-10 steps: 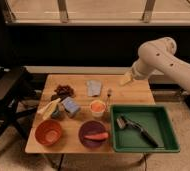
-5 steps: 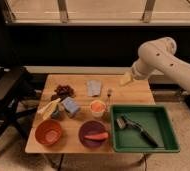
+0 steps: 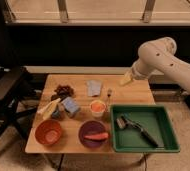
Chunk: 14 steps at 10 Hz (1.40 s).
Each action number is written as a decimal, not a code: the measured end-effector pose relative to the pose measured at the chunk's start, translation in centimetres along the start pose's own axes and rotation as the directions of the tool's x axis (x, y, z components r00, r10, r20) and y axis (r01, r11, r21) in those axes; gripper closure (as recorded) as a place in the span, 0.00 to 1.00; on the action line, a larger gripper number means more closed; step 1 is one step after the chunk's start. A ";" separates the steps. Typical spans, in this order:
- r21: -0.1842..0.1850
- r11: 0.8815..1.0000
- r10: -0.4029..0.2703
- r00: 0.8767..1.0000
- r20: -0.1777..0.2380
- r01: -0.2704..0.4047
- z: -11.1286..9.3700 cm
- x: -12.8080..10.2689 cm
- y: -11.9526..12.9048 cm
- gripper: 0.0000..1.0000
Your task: Wipe red bowl with towel
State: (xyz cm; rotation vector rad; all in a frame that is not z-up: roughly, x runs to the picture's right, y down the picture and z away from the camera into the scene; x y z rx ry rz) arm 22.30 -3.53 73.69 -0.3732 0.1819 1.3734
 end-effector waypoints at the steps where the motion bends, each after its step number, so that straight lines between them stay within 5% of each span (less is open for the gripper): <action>1: 0.000 1.000 0.000 1.000 0.000 0.000 0.0 0.0 0.0 0.20; 4: 0.009 1.000 -0.015 1.000 0.016 0.015 0.5 -1.6 1.0 0.20; 6: -0.009 1.000 0.001 0.998 0.067 -0.001 2.9 -5.0 3.7 0.20; 8: 0.018 1.000 0.015 0.995 0.097 -0.017 6.1 -6.8 6.0 0.20; 10: 0.036 0.999 0.005 0.994 0.106 -0.009 7.7 -7.7 7.6 0.20; 14: 0.028 1.000 0.005 0.996 0.093 -0.007 8.0 -7.8 7.2 0.20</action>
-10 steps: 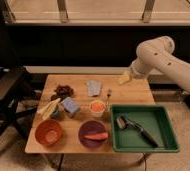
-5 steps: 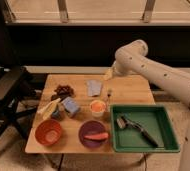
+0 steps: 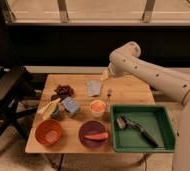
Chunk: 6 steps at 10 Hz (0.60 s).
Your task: Wipe red bowl with towel
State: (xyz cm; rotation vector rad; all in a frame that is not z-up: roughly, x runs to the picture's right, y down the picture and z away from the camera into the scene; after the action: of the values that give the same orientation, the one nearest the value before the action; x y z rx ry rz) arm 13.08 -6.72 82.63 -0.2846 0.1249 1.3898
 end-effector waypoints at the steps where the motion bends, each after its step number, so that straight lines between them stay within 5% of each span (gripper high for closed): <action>1: -0.014 1.000 -0.017 1.000 -0.009 0.017 0.9 -0.2 0.6 0.20; 6: -0.060 0.996 -0.065 0.997 -0.045 0.062 8.4 -2.3 6.3 0.20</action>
State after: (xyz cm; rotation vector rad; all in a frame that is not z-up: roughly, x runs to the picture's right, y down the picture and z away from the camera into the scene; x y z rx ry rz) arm 5.78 -5.67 90.45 -0.3671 0.1129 1.3253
